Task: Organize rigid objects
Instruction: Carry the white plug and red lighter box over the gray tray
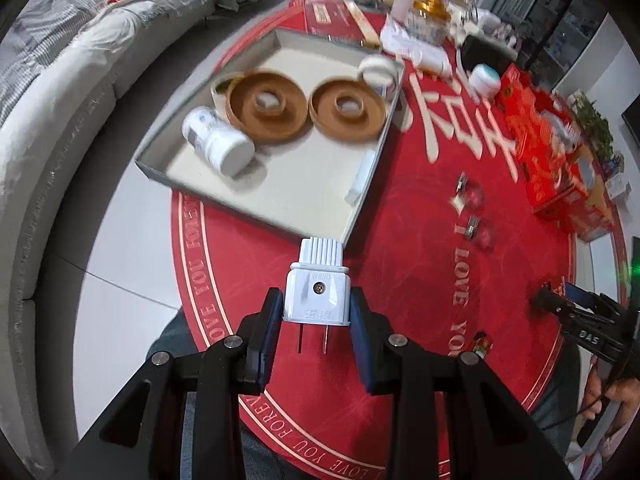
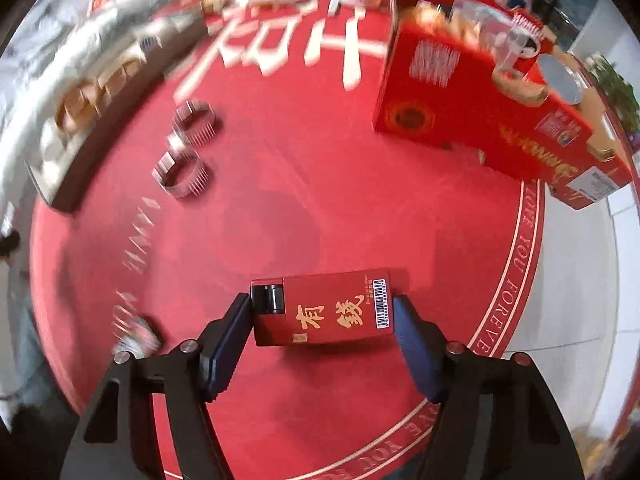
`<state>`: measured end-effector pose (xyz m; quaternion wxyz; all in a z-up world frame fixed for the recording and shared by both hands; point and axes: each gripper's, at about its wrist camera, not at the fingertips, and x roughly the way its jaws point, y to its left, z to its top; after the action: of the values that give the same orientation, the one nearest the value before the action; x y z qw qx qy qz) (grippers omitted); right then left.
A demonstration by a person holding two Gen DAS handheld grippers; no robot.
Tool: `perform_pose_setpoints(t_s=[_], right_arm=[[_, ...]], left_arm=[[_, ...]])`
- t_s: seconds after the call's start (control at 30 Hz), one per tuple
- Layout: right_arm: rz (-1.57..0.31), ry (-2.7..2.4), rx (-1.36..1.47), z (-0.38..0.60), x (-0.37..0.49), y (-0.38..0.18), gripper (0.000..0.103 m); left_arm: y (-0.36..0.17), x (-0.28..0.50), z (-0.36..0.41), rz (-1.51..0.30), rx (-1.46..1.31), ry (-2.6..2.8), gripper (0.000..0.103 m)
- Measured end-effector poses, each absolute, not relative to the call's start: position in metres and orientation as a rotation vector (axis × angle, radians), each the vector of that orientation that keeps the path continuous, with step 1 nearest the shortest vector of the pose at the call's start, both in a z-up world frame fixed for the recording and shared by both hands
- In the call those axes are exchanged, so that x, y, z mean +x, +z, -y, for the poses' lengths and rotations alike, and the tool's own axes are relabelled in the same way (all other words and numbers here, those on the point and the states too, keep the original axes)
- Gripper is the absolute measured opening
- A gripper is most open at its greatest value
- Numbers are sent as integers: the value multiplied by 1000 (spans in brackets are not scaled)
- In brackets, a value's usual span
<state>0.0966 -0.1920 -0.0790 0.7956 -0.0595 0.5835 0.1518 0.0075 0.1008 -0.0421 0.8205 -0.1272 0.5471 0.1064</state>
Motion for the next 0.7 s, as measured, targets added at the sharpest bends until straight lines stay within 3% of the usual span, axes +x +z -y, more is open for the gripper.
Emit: perform_pose_setpoints(t_s=[0.5,0.7], right_arm=[[-952,588,125,67,136,94,71],[-863,621,111,15,166,139,71]], left_arm=[[108,53,-130,-802,-288,281,36],[121,75,-154,-750,-328,331,36]])
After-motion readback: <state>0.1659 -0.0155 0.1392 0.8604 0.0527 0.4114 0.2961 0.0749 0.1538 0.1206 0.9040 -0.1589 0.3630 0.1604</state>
